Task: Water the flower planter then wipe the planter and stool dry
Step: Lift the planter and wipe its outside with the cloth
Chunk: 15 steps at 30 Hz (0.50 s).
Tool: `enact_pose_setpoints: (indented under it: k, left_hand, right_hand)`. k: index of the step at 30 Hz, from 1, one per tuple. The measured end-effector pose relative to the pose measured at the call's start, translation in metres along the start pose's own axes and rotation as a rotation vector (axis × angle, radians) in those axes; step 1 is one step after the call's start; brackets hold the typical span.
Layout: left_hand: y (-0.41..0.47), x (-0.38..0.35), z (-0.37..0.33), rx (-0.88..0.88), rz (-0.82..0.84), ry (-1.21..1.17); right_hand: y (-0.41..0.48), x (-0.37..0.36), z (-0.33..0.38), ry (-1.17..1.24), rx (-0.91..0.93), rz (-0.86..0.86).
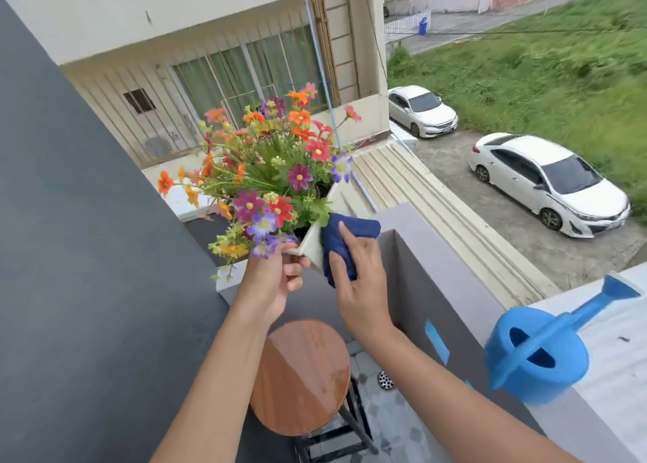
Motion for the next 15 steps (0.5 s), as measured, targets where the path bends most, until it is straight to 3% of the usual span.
enact_pose_setpoints:
  k: [3,6,9,12,15]
  left_hand:
    - [0.004,0.004,-0.005,0.020,0.008,0.038]
    - [0.004,0.012,-0.009,0.065,0.005,0.108]
    - [0.000,0.020,-0.016,0.103,0.001,0.180]
    - [0.000,0.023,-0.022,0.111,0.015,0.258]
    - [0.002,0.022,-0.024,0.154,0.044,0.370]
  right_hand:
    - [-0.005,0.003,-0.015,0.031,-0.064,0.015]
    - [0.020,0.021,-0.029,0.240,-0.373,-0.126]
    - [0.060,0.049,-0.028,0.267,-0.409,-0.178]
    - [0.095,0.064,-0.024,0.242,-0.388,-0.062]
    - [0.112,0.059,-0.026,0.123,-0.412,0.203]
Point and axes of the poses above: each hand's wrist, its own y-axis towards the middle knuckle, its own x-axis out of the back of the hand, z = x × y, the point moved 5 cm from there along y, towards the middle knuckle, and after that the axes turned 9 degrees about -y, right-handed, at the moved point
